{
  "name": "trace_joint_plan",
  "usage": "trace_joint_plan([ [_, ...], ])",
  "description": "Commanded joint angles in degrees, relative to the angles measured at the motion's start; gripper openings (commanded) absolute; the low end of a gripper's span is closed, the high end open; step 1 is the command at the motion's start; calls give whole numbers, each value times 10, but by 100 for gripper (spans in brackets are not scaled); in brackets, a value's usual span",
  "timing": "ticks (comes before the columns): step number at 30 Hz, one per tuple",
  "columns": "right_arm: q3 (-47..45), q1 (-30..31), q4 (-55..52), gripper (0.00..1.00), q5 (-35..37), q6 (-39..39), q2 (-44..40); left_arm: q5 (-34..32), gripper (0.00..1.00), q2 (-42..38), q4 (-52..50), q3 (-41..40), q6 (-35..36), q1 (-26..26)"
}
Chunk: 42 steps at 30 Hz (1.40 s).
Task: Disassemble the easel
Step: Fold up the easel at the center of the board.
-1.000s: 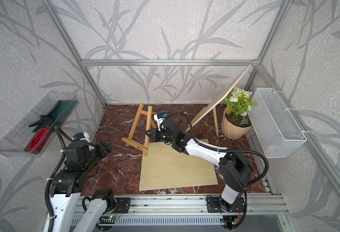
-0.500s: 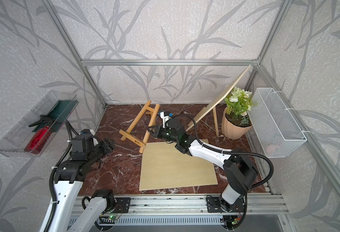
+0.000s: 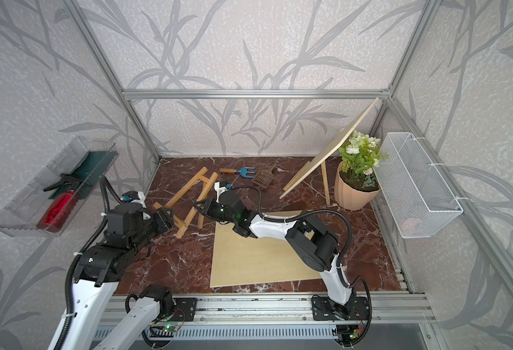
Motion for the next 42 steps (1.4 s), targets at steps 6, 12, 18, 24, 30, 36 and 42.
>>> trace_joint_plan([
  [6,54,4,43,0,-4,42,48,-31,66,6,-7,-20,17,-2],
  [12,6,-13,64,0,-13,31,70,-14,65,54,-11,-17,21,-3],
  [18,-20,-28,78,0,-38,16,93,-6,64,127,-24,7,23,-26],
  [24,-12,-32,93,0,-67,4,120,1,63,150,-23,-4,25,-26],
  [30,16,-30,35,0,-83,-35,137,-7,64,139,-28,-15,26,-26],
  [36,54,-25,-20,0,-77,-65,159,-12,65,125,-30,-18,23,-26],
  [42,128,-17,-74,0,-79,-81,212,-17,65,95,-26,-25,16,-27],
])
